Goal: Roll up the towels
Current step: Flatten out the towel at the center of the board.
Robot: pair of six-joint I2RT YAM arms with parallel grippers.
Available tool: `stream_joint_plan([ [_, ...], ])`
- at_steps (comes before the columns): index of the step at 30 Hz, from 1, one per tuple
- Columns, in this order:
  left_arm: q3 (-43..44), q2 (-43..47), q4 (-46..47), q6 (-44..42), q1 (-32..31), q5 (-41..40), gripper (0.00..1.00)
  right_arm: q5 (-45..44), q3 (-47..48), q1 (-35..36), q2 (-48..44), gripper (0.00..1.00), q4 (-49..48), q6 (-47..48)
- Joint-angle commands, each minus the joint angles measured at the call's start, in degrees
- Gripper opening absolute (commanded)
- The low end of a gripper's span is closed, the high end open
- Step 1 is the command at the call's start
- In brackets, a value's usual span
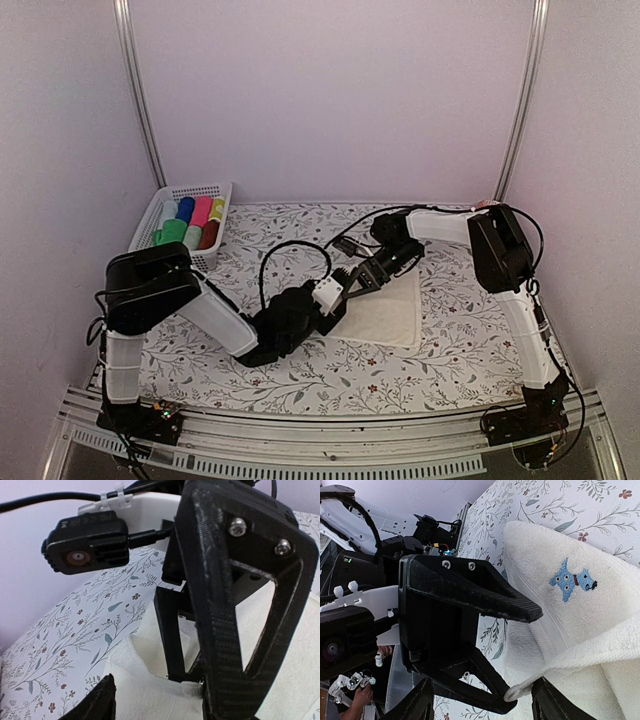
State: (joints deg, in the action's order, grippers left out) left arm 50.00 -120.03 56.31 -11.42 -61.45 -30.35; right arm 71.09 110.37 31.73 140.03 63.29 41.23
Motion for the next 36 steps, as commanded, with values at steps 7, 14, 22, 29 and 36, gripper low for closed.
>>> stream_joint_plan([
  [7,0.82,-0.97,0.63,3.11,-0.59,-3.29,0.5,1.84,1.07,0.33,1.38,0.66,1.04,1.35],
  [14,0.56,1.1,-3.2,9.46,-0.39,-2.54,0.39,2.03,1.08,0.29,1.55,0.67,1.01,1.57],
  [22,2.39,2.38,-12.21,20.7,1.66,1.72,0.15,1.73,1.04,0.28,1.8,0.67,0.92,1.42],
  [29,3.21,2.7,-14.84,25.46,3.54,4.14,0.0,0.22,0.82,0.27,1.76,0.68,0.32,1.05],
  [36,0.7,4.72,-11.92,26.64,4.19,5.8,0.0,-3.85,-0.44,0.23,1.09,0.69,-1.57,-0.27],
])
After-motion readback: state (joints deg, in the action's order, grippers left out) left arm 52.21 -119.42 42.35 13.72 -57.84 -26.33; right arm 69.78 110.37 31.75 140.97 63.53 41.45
